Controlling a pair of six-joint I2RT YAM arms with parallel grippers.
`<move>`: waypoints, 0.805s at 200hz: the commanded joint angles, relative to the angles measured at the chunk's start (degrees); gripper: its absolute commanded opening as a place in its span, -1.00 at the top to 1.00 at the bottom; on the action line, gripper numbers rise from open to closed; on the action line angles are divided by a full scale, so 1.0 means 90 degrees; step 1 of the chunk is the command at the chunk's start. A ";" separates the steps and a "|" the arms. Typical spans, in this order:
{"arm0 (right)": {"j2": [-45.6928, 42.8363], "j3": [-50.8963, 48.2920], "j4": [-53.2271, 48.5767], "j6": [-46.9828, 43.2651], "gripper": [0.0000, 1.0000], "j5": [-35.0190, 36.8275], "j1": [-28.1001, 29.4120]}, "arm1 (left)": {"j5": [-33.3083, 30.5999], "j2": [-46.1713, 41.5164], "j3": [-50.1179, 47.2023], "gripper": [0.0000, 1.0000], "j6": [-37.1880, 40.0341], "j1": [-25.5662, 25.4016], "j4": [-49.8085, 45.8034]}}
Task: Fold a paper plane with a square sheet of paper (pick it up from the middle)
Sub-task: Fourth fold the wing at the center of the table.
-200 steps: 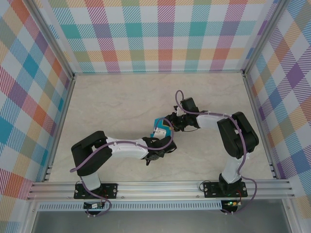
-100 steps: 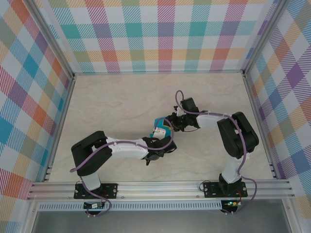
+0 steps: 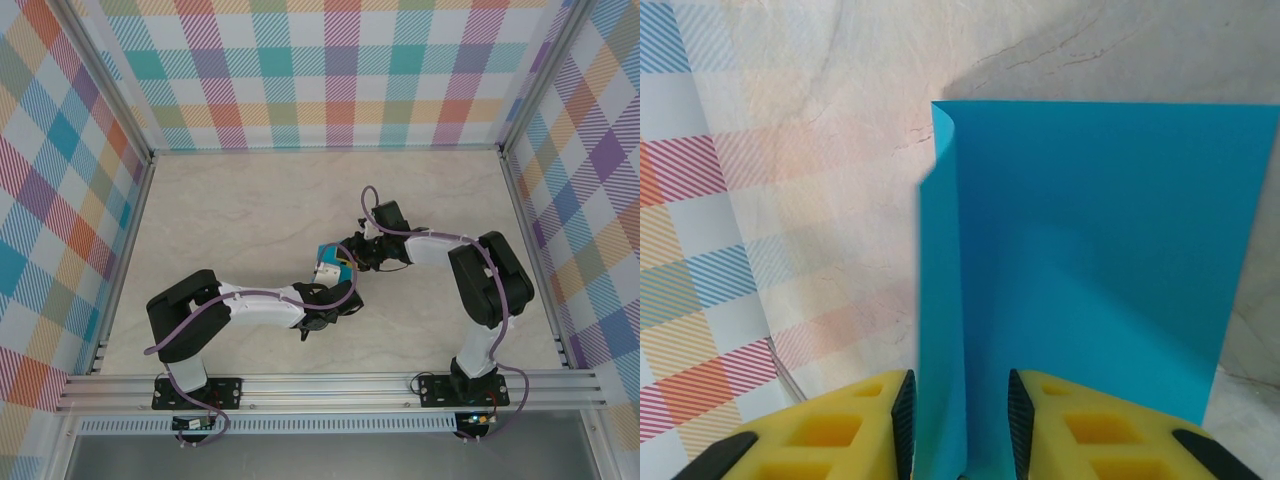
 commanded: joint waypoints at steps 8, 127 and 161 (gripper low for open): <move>-0.0395 0.0024 -0.0339 -0.0240 0.29 0.0178 0.0024 | 0.0086 -0.0187 -0.0207 0.80 0.0160 -0.0044 0.0237; -0.1716 -0.0695 -0.0907 -0.0294 0.12 0.1119 -0.0005 | 0.2605 -0.1166 -0.1621 0.86 0.0615 0.0953 0.2639; -0.1798 -0.0873 -0.0683 -0.0265 0.17 0.0872 0.0005 | 0.3413 -0.1398 -0.2144 0.87 0.0547 0.1338 0.3420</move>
